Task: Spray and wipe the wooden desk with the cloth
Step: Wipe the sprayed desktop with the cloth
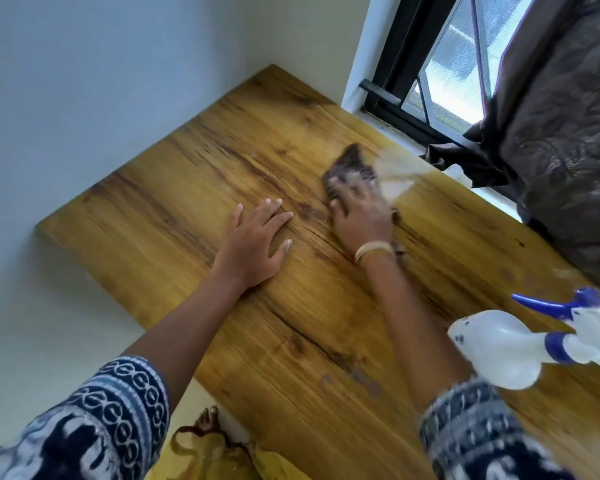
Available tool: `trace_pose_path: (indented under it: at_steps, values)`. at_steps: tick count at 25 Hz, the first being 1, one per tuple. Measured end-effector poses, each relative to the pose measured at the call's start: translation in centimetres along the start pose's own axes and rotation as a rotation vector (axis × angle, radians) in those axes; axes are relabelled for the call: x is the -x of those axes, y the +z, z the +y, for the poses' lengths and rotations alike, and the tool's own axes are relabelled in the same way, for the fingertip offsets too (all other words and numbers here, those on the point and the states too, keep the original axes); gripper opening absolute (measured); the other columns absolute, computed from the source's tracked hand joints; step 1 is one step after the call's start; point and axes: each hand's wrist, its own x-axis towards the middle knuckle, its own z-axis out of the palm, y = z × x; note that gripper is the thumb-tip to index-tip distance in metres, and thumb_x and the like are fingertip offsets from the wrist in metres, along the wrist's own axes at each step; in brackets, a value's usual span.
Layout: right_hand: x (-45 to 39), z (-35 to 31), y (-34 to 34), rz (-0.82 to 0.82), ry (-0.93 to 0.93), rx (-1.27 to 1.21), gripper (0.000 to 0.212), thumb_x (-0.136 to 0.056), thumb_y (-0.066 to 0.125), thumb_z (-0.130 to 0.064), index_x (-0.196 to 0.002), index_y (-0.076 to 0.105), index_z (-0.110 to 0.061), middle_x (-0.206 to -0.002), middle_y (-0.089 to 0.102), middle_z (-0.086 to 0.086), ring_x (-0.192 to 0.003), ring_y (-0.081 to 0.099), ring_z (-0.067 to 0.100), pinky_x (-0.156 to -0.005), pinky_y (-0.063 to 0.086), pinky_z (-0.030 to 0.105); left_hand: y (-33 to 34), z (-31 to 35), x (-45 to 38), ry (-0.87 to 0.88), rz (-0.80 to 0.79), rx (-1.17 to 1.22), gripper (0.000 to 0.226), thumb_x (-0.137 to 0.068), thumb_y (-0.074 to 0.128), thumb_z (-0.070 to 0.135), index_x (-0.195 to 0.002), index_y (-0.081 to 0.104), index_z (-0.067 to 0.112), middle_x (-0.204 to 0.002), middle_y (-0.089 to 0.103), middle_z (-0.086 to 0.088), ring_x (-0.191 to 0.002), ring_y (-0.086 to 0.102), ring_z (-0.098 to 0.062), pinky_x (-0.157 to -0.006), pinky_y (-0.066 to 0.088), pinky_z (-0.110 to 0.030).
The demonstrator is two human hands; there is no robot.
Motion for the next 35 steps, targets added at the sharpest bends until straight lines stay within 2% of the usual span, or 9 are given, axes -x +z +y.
trace_pose_path:
  at_steps: [2,5,11,14,22,25,28,30,35]
  values:
    - [5.4,-2.6,0.8,-0.036,-0.256,-0.015,0.046,-0.097,0.039,-0.046,-0.142,0.043,-0.042,-0.154,0.039,-0.002,-0.141,0.036,0.029,-0.114,0.029,0.05,0.0,0.1,0.0,0.005,0.005,-0.01,0.058,-0.089,0.035,0.049,-0.135,0.052,0.018,-0.15,0.044,-0.003,-0.143,0.035,-0.02,-0.116,0.021,-0.054]
    - [3.5,-0.6,0.2,-0.004,-0.319,-0.08,0.042,-0.096,0.044,-0.044,-0.139,0.048,-0.042,-0.15,0.045,-0.004,-0.137,0.043,0.025,-0.11,0.034,0.048,-0.1,0.0,0.1,0.004,0.001,0.021,0.051,-0.089,0.037,0.048,-0.129,0.052,0.021,-0.149,0.045,-0.003,-0.143,0.035,-0.019,-0.117,0.02,-0.054]
    - [-4.9,10.1,-1.3,0.108,0.426,-0.038,0.049,-0.094,0.043,-0.042,-0.142,0.045,-0.038,-0.157,0.034,0.001,-0.143,0.03,0.032,-0.115,0.023,0.054,-0.2,0.2,-0.1,-0.005,0.008,0.017,0.043,-0.092,0.046,0.039,-0.132,0.051,0.022,-0.149,0.045,-0.002,-0.142,0.036,-0.018,-0.117,0.021,-0.053]
    - [-3.0,7.0,-1.1,0.14,0.621,-0.041,0.05,-0.094,0.043,-0.039,-0.144,0.042,-0.038,-0.158,0.03,0.007,-0.143,0.027,0.037,-0.115,0.019,0.055,-0.2,0.3,-0.3,0.002,0.021,-0.009,0.04,-0.093,0.049,0.034,-0.131,0.053,0.02,-0.146,0.048,-0.004,-0.14,0.039,-0.021,-0.116,0.022,-0.053]
    - [14.6,-1.8,-0.7,-0.114,-0.571,-0.069,0.045,-0.097,0.041,-0.044,-0.142,0.044,-0.042,-0.154,0.04,-0.002,-0.14,0.038,0.029,-0.114,0.029,0.05,-3.6,-1.6,8.6,0.107,0.129,-0.06,0.037,-0.089,0.048,0.025,-0.119,0.065,0.012,-0.137,0.058,-0.011,-0.132,0.049,-0.029,-0.114,0.027,-0.054]
    - [8.3,3.2,-1.1,0.06,-0.245,-0.044,0.045,-0.091,0.047,-0.04,-0.136,0.052,-0.039,-0.148,0.047,0.001,-0.132,0.046,0.03,-0.107,0.039,0.05,-4.5,-2.7,13.3,-0.032,0.133,-0.07,0.045,-0.091,0.042,0.031,-0.127,0.06,0.012,-0.143,0.053,-0.009,-0.137,0.045,-0.026,-0.116,0.022,-0.053]
    - [3.5,5.0,-1.9,0.045,0.363,-0.077,0.048,-0.095,0.042,-0.04,-0.142,0.045,-0.038,-0.157,0.033,0.005,-0.143,0.029,0.034,-0.114,0.025,0.053,-4.6,-3.7,16.7,-0.182,0.058,-0.053,0.053,-0.094,0.036,0.038,-0.138,0.051,0.013,-0.151,0.043,-0.009,-0.142,0.036,-0.025,-0.117,0.019,-0.051]
    - [3.3,1.3,-1.7,-0.008,0.451,-0.038,0.047,-0.098,0.038,-0.042,-0.145,0.039,-0.04,-0.16,0.025,0.007,-0.145,0.022,0.036,-0.117,0.017,0.053,-4.9,-4.7,18.0,-0.225,0.029,-0.081,0.057,-0.095,0.034,0.042,-0.142,0.046,0.01,-0.154,0.039,-0.011,-0.143,0.035,-0.028,-0.116,0.021,-0.054]
    - [11.9,-13.5,1.8,-0.159,-0.544,0.015,0.047,-0.098,0.038,-0.043,-0.145,0.038,-0.042,-0.158,0.03,0.0,-0.143,0.028,0.034,-0.115,0.021,0.053,-5.4,-7.5,19.4,-0.314,-0.002,-0.123,0.062,-0.098,0.027,0.046,-0.149,0.035,0.012,-0.159,0.03,-0.009,-0.147,0.028,-0.025,-0.116,0.02,-0.055]
